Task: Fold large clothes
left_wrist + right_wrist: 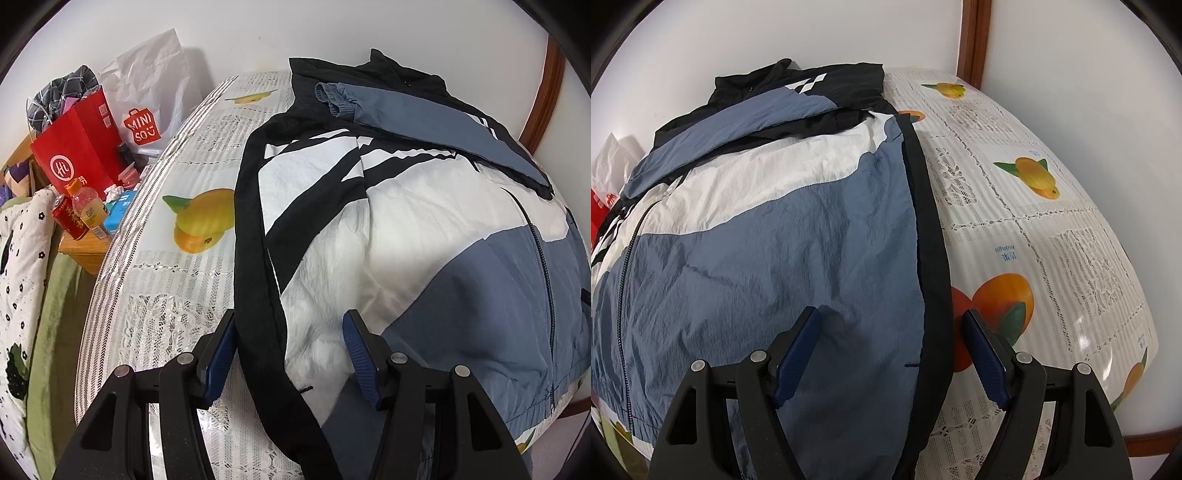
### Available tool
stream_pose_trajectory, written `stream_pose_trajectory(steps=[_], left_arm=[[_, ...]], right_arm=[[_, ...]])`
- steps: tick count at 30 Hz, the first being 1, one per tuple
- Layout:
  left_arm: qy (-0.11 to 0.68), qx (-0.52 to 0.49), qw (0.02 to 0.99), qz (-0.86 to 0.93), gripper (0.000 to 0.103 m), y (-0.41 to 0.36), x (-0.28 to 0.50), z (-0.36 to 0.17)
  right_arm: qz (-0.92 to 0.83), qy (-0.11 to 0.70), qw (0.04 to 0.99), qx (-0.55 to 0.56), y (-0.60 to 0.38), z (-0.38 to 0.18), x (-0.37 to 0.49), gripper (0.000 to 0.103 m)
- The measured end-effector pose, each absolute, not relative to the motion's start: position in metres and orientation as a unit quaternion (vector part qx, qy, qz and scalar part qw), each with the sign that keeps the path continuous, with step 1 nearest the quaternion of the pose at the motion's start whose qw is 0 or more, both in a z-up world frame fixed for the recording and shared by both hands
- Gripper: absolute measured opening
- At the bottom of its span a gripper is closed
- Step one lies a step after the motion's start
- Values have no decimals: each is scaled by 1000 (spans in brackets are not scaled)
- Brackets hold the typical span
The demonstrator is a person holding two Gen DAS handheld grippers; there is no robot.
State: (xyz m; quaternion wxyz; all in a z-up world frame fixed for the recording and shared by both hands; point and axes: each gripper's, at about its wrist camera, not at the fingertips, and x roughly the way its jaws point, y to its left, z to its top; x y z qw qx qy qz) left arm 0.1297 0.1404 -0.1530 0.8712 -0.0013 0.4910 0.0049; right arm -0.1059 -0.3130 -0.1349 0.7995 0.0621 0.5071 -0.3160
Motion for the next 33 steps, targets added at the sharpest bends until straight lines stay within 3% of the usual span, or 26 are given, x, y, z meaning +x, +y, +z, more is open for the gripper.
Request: stream_pose_trajectory(steps=[33], left_arm=[[491, -4, 871, 2, 55, 142, 128, -152]], right_arm=[[-316, 504, 801, 62, -309, -136, -110, 77]])
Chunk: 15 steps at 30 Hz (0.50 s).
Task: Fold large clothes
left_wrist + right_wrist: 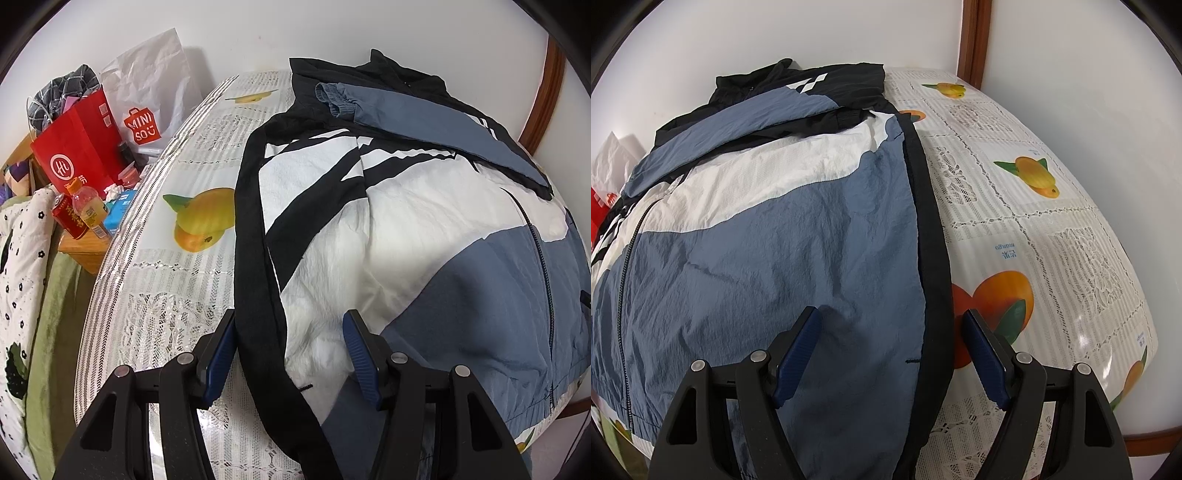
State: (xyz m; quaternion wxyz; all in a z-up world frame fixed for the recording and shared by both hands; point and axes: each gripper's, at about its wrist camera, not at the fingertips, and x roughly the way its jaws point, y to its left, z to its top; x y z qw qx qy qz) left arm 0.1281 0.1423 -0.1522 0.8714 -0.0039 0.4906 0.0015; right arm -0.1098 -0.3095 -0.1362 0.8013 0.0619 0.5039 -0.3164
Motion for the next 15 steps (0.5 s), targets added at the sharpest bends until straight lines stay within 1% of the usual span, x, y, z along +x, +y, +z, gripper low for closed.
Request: stream_pose_trajectory(steps=[11, 13, 15], left_arm=[[490, -9, 871, -7, 53, 142, 123, -151], [486, -12, 874, -8, 53, 142, 122, -152], [482, -5, 876, -4, 52, 139, 121, -152]], right_arm=[[-313, 503, 803, 58, -306, -136, -111, 77], [-311, 503, 805, 54, -304, -137, -110, 75], [-305, 501, 809, 47, -301, -137, -109, 69]])
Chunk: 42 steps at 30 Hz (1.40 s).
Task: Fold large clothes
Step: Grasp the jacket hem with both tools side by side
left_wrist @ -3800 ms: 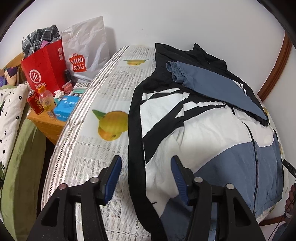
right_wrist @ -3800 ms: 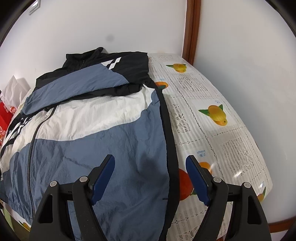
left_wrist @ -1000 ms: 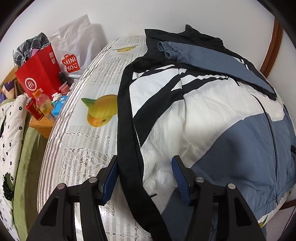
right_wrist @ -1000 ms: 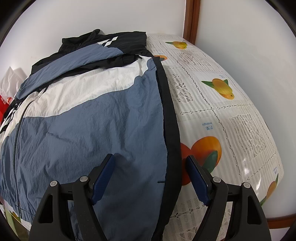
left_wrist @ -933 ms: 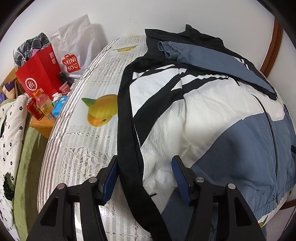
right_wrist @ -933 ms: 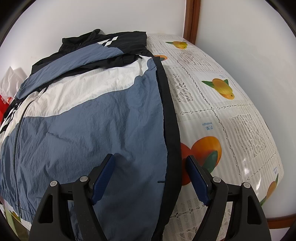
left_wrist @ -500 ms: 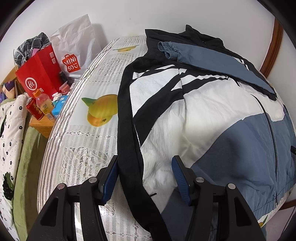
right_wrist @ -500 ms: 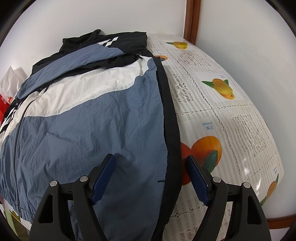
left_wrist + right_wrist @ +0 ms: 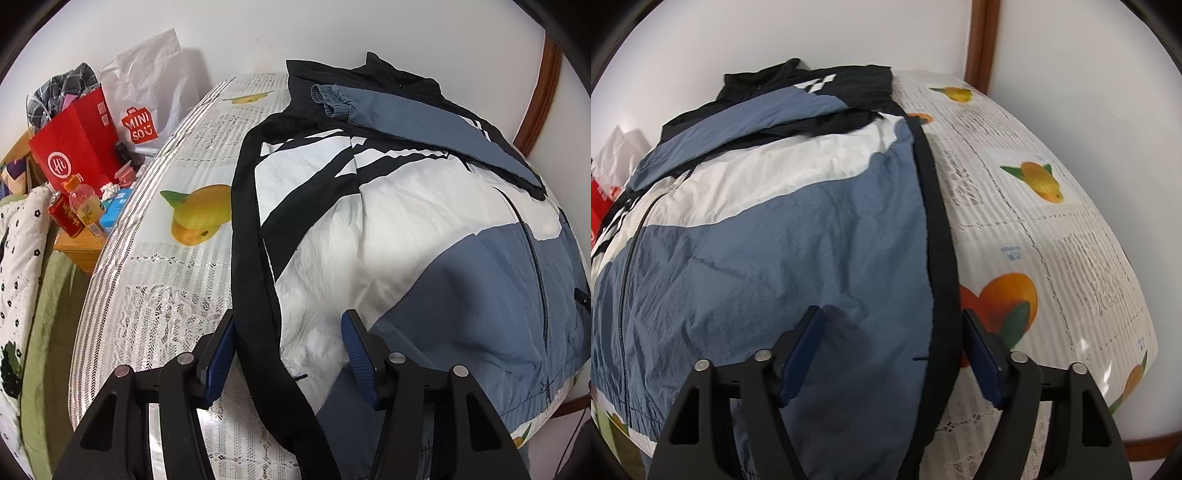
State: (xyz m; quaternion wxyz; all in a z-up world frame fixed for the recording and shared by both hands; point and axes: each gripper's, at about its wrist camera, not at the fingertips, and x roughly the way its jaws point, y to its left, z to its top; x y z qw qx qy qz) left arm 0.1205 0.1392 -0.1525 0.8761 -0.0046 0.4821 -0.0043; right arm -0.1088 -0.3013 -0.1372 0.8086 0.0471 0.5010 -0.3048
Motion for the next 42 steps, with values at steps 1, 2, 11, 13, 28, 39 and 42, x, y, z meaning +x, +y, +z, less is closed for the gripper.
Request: stream_pose_trajectory(steps=[1, 2, 11, 13, 28, 39, 42], left_arm=[[481, -1, 877, -4, 48, 138, 120, -152], [480, 0, 877, -7, 42, 136, 119, -152], [476, -31, 878, -23, 7, 140, 113, -143], [458, -35, 888, -28, 6, 142, 106, -131], [310, -70, 947, -41, 6, 162, 99, -33], [304, -83, 949, 9, 6, 170, 195, -19], [314, -83, 946, 10, 6, 166, 224, -23]], right_arm=[[-303, 499, 811, 45, -300, -138, -109, 68], [-301, 498, 812, 45, -299, -138, -108, 65], [-294, 502, 813, -8, -273, -135, -97, 5], [-287, 486, 825, -2, -271, -126, -104, 4], [-263, 307, 915, 9, -264, -4, -125, 3], [-267, 272, 924, 21, -300, 21, -33, 3], [-262, 269, 926, 36, -316, 19, -6, 4]])
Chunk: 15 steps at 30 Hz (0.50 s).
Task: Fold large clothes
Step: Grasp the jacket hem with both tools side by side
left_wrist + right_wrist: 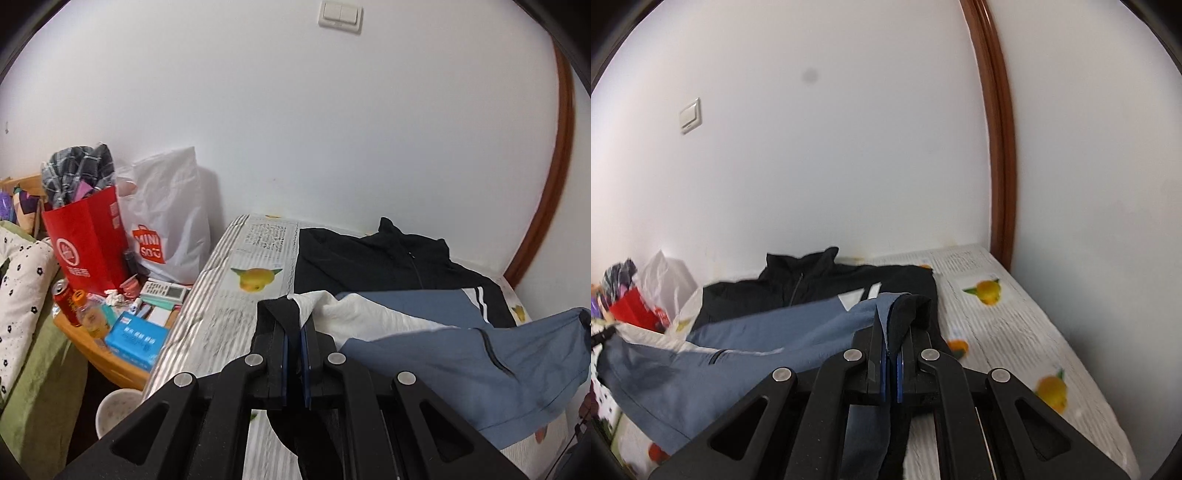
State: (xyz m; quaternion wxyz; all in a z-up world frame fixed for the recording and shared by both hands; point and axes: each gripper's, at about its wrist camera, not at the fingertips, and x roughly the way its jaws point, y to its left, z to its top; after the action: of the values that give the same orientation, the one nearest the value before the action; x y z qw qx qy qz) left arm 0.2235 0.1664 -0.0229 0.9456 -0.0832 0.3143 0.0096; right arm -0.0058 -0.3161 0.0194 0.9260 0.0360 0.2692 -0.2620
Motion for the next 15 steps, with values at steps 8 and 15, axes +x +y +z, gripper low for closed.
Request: stream_pose_trajectory(steps=[8, 15], left_arm=[[357, -51, 932, 30, 7, 150, 292, -60], [422, -51, 904, 37, 8, 150, 326, -105]], right_arm=[[-275, 300, 913, 37, -357, -20, 65, 4], [-286, 346, 893, 35, -386, -67, 90, 4]])
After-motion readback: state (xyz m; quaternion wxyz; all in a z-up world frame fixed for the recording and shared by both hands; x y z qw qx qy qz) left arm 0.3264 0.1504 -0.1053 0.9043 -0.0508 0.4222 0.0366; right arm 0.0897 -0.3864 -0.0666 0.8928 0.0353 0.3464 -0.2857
